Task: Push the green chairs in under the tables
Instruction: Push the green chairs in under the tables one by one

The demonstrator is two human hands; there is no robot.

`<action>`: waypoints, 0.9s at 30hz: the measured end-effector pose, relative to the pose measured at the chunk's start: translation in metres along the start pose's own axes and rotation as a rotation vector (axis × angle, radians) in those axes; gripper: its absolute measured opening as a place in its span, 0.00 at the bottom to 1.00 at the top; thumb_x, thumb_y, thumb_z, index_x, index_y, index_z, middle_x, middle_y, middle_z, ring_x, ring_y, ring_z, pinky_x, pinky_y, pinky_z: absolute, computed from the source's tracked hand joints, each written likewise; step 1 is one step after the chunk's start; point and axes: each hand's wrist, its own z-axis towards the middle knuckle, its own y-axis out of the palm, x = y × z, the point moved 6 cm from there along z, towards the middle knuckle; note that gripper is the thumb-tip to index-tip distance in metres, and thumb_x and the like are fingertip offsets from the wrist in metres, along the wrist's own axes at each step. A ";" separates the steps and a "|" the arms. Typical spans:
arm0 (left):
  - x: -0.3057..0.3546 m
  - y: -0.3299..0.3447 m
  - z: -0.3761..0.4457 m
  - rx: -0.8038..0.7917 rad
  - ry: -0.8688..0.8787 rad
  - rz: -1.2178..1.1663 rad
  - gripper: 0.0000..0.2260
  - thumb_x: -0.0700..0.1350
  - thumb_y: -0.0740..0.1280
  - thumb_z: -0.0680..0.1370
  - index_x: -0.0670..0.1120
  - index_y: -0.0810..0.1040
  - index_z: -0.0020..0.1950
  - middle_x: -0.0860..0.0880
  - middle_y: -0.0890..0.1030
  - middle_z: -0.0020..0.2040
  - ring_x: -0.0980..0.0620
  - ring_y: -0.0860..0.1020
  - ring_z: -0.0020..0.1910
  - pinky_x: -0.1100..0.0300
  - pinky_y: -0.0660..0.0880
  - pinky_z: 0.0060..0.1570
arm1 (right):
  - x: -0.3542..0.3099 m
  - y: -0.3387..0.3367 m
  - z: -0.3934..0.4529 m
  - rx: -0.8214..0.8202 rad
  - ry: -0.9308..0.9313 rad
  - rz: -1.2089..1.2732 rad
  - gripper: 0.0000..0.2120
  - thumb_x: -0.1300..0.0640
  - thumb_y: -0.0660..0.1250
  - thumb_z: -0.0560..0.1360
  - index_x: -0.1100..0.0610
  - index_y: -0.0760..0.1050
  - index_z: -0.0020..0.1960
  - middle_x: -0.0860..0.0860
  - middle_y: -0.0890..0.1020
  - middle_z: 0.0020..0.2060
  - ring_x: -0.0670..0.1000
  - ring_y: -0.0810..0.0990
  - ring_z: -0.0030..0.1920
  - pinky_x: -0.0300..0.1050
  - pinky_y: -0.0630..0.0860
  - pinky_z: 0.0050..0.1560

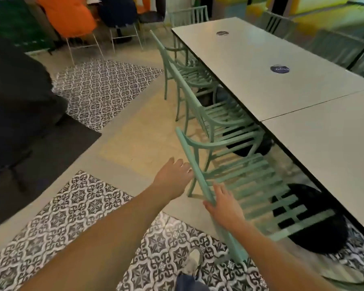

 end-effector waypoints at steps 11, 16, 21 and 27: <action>-0.054 0.045 0.144 -0.110 0.358 0.098 0.23 0.54 0.64 0.77 0.48 0.67 0.70 0.44 0.69 0.70 0.43 0.67 0.69 0.46 0.64 0.67 | -0.013 0.021 0.079 -0.081 0.095 0.091 0.36 0.45 0.62 0.75 0.50 0.50 0.77 0.49 0.62 0.74 0.53 0.64 0.71 0.50 0.65 0.68; -0.056 0.058 0.192 -0.209 0.550 0.120 0.20 0.53 0.66 0.75 0.50 0.73 0.66 0.48 0.73 0.62 0.46 0.73 0.62 0.50 0.72 0.58 | -0.008 0.026 0.076 -0.044 0.282 0.138 0.34 0.42 0.62 0.75 0.51 0.55 0.76 0.49 0.64 0.72 0.54 0.63 0.71 0.51 0.65 0.69; -0.055 0.087 0.210 -0.265 0.714 0.143 0.13 0.47 0.64 0.76 0.51 0.73 0.61 0.49 0.76 0.59 0.46 0.76 0.58 0.51 0.77 0.51 | -0.008 0.028 0.053 -0.013 0.513 0.139 0.28 0.38 0.62 0.74 0.53 0.67 0.68 0.51 0.71 0.66 0.55 0.70 0.65 0.52 0.70 0.62; -0.047 0.093 0.213 -0.186 0.791 0.190 0.13 0.43 0.60 0.76 0.51 0.75 0.59 0.49 0.80 0.55 0.46 0.79 0.54 0.53 0.76 0.49 | -0.015 0.025 0.022 0.025 0.689 0.136 0.25 0.31 0.55 0.74 0.49 0.73 0.55 0.46 0.75 0.46 0.49 0.76 0.48 0.48 0.75 0.50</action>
